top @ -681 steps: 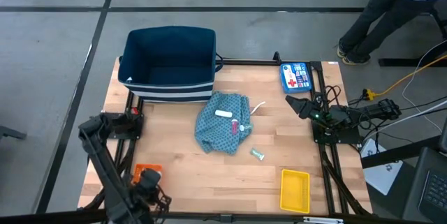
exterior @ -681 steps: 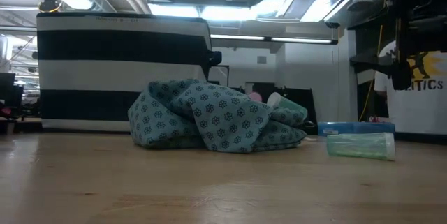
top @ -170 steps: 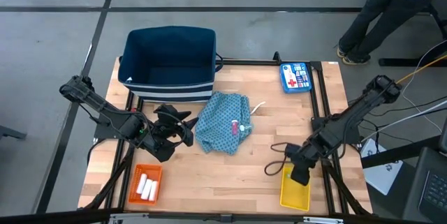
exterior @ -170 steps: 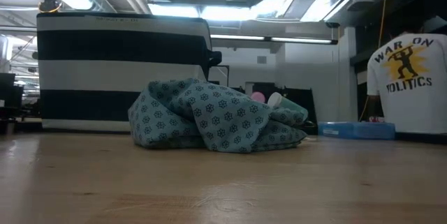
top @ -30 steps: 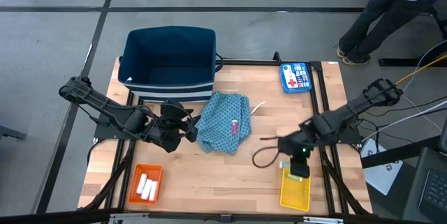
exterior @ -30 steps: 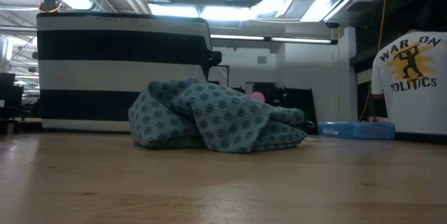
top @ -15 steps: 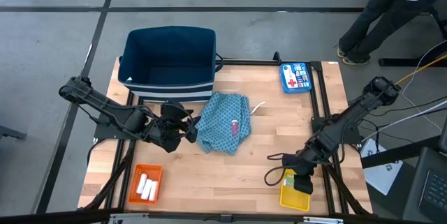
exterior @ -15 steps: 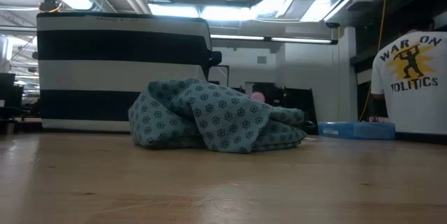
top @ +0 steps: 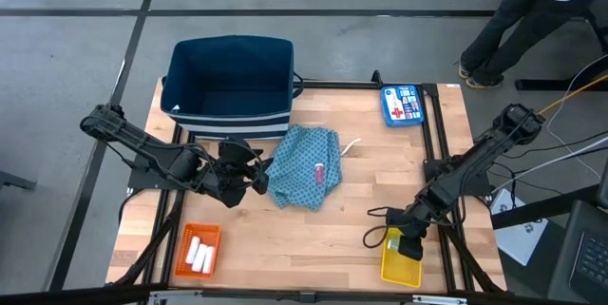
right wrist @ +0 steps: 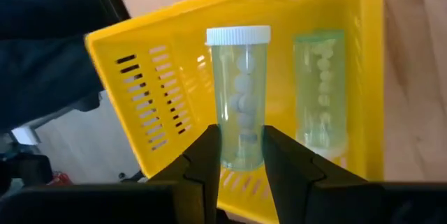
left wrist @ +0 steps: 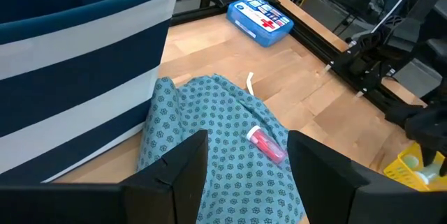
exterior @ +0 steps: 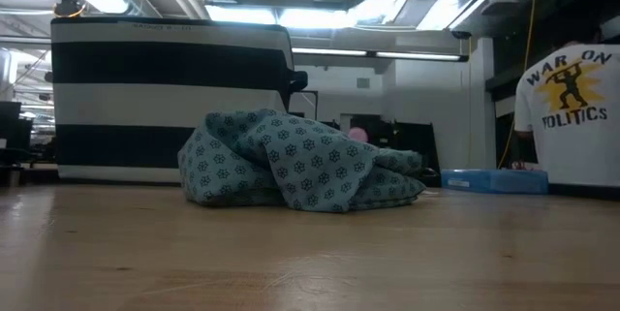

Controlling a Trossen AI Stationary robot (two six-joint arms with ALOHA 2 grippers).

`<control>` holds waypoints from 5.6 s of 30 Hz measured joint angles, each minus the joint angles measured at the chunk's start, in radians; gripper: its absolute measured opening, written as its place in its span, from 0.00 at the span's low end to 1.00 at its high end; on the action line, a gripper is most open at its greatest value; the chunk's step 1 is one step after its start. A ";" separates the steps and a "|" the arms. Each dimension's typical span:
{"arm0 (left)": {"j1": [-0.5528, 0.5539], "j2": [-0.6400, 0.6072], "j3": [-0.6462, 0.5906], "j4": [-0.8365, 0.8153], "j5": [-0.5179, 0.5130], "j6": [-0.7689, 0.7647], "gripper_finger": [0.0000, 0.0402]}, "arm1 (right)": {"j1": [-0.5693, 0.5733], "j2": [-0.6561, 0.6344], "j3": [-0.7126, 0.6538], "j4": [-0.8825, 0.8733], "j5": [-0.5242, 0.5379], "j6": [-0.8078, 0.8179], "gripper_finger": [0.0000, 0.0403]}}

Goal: Pick & Place Medicine items
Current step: Put the green pill bottle into the yellow bin, then put the pink pill bottle into the yellow bin

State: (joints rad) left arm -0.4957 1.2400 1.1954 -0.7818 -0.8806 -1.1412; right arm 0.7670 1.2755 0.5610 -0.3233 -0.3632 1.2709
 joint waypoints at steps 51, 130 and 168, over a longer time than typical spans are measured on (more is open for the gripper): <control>0.001 0.000 0.000 0.010 -0.014 -0.024 0.48 | -0.058 -0.364 -0.018 0.012 0.201 0.184 0.50; 0.001 0.000 0.000 0.066 0.012 0.033 0.48 | -0.832 0.470 0.472 0.050 0.078 -0.154 0.50; 0.001 0.000 0.000 0.055 0.010 0.042 0.48 | -0.750 0.138 0.789 -0.544 0.091 -0.369 0.23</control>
State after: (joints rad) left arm -0.4946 1.2396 1.1954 -0.7267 -0.8711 -1.0993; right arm 0.0169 1.4137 1.3495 -0.8673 -0.2727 0.9024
